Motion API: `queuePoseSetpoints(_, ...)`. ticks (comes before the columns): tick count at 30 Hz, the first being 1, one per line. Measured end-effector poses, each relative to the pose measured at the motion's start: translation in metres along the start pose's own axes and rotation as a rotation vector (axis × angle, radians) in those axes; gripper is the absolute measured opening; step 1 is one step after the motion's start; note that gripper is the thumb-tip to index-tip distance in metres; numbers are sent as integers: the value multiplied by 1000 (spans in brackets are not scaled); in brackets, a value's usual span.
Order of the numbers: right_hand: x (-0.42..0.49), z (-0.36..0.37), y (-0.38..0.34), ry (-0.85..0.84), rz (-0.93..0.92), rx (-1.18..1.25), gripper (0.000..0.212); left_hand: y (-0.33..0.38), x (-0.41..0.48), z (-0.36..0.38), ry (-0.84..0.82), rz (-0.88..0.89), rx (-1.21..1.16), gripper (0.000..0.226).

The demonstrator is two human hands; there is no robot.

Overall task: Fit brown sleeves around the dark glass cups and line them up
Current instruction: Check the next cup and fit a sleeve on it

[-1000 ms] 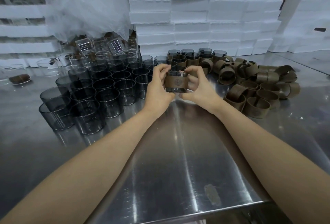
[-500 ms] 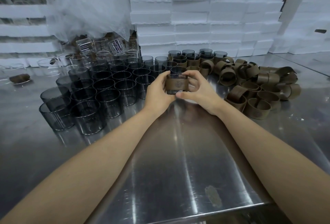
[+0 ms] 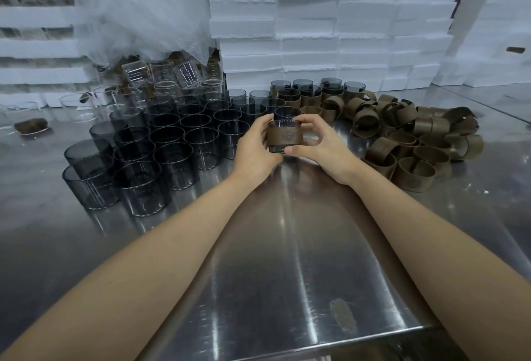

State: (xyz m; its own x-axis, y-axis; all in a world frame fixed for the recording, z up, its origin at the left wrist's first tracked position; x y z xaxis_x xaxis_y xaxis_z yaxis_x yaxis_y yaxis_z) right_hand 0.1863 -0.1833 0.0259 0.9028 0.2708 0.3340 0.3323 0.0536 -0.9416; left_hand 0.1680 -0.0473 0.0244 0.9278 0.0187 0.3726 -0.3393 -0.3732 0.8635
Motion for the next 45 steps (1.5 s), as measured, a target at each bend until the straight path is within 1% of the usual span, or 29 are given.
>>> queuePoseSetpoints(4,-1,-2,0,30,11,-9,57,6,-1,-1,26,43,101,71)
queuePoseSetpoints(6,-1,-9,-2,82,-3,-67,59,13,-4,-6,80,87,144,62)
queuePoseSetpoints(8,-1,-16,-4,127,-17,-133,59,19,-6,-9,118,125,253,58)
queuePoseSetpoints(11,0,-18,-3,141,-41,-261,55,20,-5,-5,85,150,392,53)
queuePoseSetpoints(14,1,-13,-3,110,-73,-416,49,14,-4,1,26,119,449,51)
queuePoseSetpoints(17,2,-8,0,66,-49,-363,45,7,-4,2,5,76,472,54)
queuePoseSetpoints(22,2,-5,-3,63,-47,-300,54,3,-4,5,-15,51,517,57)
queuePoseSetpoints(30,2,-9,-5,110,-56,-422,52,7,-4,9,-41,74,529,58)
queuePoseSetpoints(33,0,-13,-9,172,-63,-466,40,7,-4,13,-78,91,515,59)
queuePoseSetpoints(36,-3,-25,-13,279,-60,-486,25,9,-4,21,-125,139,555,61)
queuePoseSetpoints(38,-7,-38,-14,383,-41,-476,23,12,-6,30,-159,187,684,59)
queuePoseSetpoints(41,-13,-59,-15,554,-16,-457,25,19,-2,51,-180,287,871,41)
queuePoseSetpoints(45,-18,-78,-13,701,8,-433,28,20,16,80,-208,297,1035,29)
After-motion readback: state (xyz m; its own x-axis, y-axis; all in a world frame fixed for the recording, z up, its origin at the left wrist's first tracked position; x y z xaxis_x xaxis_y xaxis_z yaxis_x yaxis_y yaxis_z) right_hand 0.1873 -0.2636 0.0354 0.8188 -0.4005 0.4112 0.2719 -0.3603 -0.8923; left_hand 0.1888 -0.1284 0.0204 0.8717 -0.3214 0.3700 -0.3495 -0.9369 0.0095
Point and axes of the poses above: each hand's wrist, its own x-axis towards the middle knuckle, its own z-axis out of the palm, y = z × x, the point moved 10 cm from there along x, towards the middle knuckle, and after that the axes turned 11 degrees about x, right-handed, at the moved point
